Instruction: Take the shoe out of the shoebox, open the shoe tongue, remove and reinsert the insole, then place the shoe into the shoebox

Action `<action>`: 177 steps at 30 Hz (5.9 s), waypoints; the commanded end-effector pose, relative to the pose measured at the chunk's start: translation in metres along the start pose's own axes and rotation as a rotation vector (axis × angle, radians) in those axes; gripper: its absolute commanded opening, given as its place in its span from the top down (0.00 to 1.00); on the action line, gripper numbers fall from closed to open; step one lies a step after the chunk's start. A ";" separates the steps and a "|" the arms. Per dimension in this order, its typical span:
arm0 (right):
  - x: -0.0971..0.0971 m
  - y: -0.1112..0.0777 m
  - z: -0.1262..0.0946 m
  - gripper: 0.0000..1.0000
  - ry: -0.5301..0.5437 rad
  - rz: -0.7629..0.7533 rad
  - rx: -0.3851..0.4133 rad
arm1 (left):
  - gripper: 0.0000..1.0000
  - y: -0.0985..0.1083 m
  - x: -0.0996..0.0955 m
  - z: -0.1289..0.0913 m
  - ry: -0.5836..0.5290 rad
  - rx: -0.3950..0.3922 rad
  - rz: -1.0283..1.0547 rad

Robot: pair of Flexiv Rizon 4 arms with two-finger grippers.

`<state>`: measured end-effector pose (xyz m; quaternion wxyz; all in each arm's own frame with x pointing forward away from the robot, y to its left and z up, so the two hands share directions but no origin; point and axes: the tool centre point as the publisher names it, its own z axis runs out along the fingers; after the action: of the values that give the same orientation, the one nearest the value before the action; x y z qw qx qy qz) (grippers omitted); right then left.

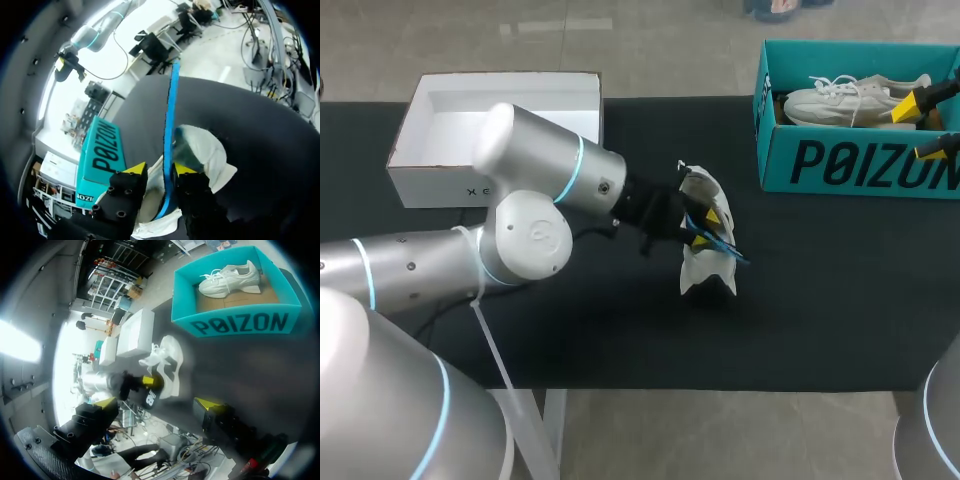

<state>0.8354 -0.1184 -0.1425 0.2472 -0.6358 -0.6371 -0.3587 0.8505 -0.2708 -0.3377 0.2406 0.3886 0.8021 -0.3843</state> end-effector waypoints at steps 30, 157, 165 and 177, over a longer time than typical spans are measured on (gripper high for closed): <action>0.000 -0.001 0.000 0.00 -0.003 0.001 -0.001 | 1.00 0.038 0.015 0.016 0.045 -0.198 0.106; 0.000 -0.001 0.000 0.00 -0.003 0.001 -0.001 | 1.00 0.003 -0.009 -0.016 0.112 -0.123 0.188; 0.000 -0.001 0.000 0.00 -0.003 0.001 -0.001 | 1.00 0.000 -0.021 -0.010 0.427 -0.144 0.523; 0.000 -0.001 0.000 0.00 -0.003 0.001 -0.001 | 1.00 0.026 -0.005 0.012 0.548 -0.115 0.790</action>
<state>0.8354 -0.1184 -0.1424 0.2473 -0.6358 -0.6372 -0.3586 0.8683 -0.2640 -0.3458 0.1961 0.6911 0.6822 -0.1356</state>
